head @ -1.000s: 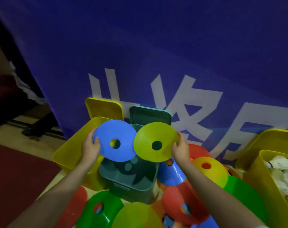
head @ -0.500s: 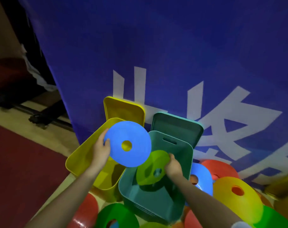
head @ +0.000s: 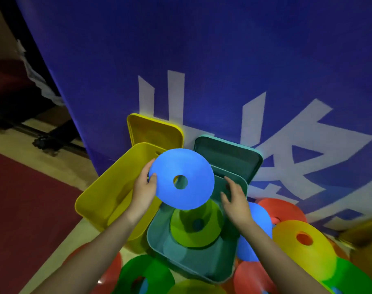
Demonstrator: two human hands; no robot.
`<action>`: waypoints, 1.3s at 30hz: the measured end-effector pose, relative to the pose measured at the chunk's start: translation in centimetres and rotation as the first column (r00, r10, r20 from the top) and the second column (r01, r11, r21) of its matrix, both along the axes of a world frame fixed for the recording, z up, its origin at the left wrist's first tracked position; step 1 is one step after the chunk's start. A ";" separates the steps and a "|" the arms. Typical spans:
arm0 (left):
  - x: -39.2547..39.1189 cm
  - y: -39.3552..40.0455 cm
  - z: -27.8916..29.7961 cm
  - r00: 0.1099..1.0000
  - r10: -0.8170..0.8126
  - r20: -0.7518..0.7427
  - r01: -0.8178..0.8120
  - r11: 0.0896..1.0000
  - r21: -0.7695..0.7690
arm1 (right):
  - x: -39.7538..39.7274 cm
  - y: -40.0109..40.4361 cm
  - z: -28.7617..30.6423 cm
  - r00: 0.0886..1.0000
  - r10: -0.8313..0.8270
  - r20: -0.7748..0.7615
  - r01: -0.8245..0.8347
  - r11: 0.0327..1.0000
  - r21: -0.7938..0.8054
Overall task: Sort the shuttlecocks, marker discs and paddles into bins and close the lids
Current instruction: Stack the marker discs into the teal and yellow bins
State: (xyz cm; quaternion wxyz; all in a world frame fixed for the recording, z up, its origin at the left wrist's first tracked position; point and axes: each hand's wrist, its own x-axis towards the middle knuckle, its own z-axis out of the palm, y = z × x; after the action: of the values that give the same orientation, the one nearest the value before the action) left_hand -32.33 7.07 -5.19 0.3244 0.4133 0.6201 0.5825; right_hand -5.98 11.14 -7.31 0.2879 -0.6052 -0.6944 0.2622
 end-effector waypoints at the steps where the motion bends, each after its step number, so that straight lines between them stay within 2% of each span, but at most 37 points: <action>1: 0.9 0.0 0.1 0.998 -0.040 -0.048 0.039 0.999 -0.017 | 1.3 -0.6 0.5 0.999 -0.001 0.047 -0.004 0.995 0.102; 3: 2.9 0.0 -0.2 0.972 -0.147 -0.184 0.134 0.988 -0.083 | 3.9 -1.6 -0.2 0.990 -0.082 0.112 0.061 0.982 0.180; 4: 4.0 -0.1 -0.7 0.947 -0.201 -0.250 0.176 0.977 -0.120 | 4.9 -2.0 -0.9 0.986 -0.136 0.101 0.122 0.983 0.138; 6: 6.2 -0.2 -1.8 0.898 -0.277 -0.343 0.227 0.957 -0.179 | 6.2 -3.1 -2.3 0.972 -0.234 0.007 0.234 0.968 -0.091; 8: 7.9 -0.5 -2.8 0.865 -0.314 -0.392 0.231 0.942 -0.243 | 6.6 -4.2 -3.4 0.965 -0.254 -0.065 0.227 0.933 -0.280; 9: 8.6 -0.6 -3.4 0.861 -0.321 -0.394 0.221 0.934 -0.280 | 6.5 -4.8 -3.8 0.967 -0.236 -0.093 0.198 0.930 -0.309; 14: 8.7 0.3 -8.0 0.852 -0.319 -0.415 0.110 0.884 -0.455 | 4.8 -7.2 -4.8 0.927 -0.227 -0.298 0.129 0.940 -0.315; 17: 9.3 0.1 -8.4 0.854 -0.357 -0.378 0.080 0.810 -0.582 | 4.7 -7.7 -4.8 0.888 -0.262 -0.378 0.138 0.936 -0.324; 20: 9.8 -0.5 -8.0 0.766 -0.477 -0.430 0.021 0.688 -0.726 | 4.6 -8.1 -4.7 0.877 -0.279 -0.391 0.130 0.922 -0.366; 21: 9.9 -0.7 -7.9 0.725 -0.504 -0.470 -0.010 0.674 -0.739 | 4.5 -8.1 -4.7 0.878 -0.275 -0.392 0.126 0.922 -0.365; 25: 10.0 -0.5 -7.6 0.648 -0.555 -0.521 0.033 0.704 -0.710 | 3.9 -8.1 -4.7 0.871 -0.268 -0.412 0.129 0.933 -0.336; 28: 10.2 -1.0 -6.4 0.703 -0.546 -0.457 0.132 0.731 -0.669 | 3.8 -8.4 -5.1 0.842 -0.301 -0.448 0.149 0.928 -0.343; 32: 11.2 -2.8 -4.7 0.764 -0.503 -0.403 0.257 0.811 -0.525 | 5.0 -9.5 -4.3 0.768 -0.426 -0.478 0.173 0.857 -0.485; 36: 15.1 -4.7 -1.9 0.819 -0.445 -0.362 0.349 0.887 -0.301 | 10.1 -11.3 -4.0 0.785 -0.432 -0.444 0.261 0.881 -0.394; 39: 18.8 -6.4 0.0 0.806 -0.430 -0.407 0.424 0.899 -0.109 | 15.9 -12.5 -4.5 0.816 -0.483 -0.318 0.392 0.866 -0.310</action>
State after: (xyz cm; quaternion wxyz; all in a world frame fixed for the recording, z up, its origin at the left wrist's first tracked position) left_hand -13.52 0.65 -5.21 0.3082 0.6556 0.5700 0.3876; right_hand 9.92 -1.38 -11.77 0.3994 -0.7148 -0.4296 0.3806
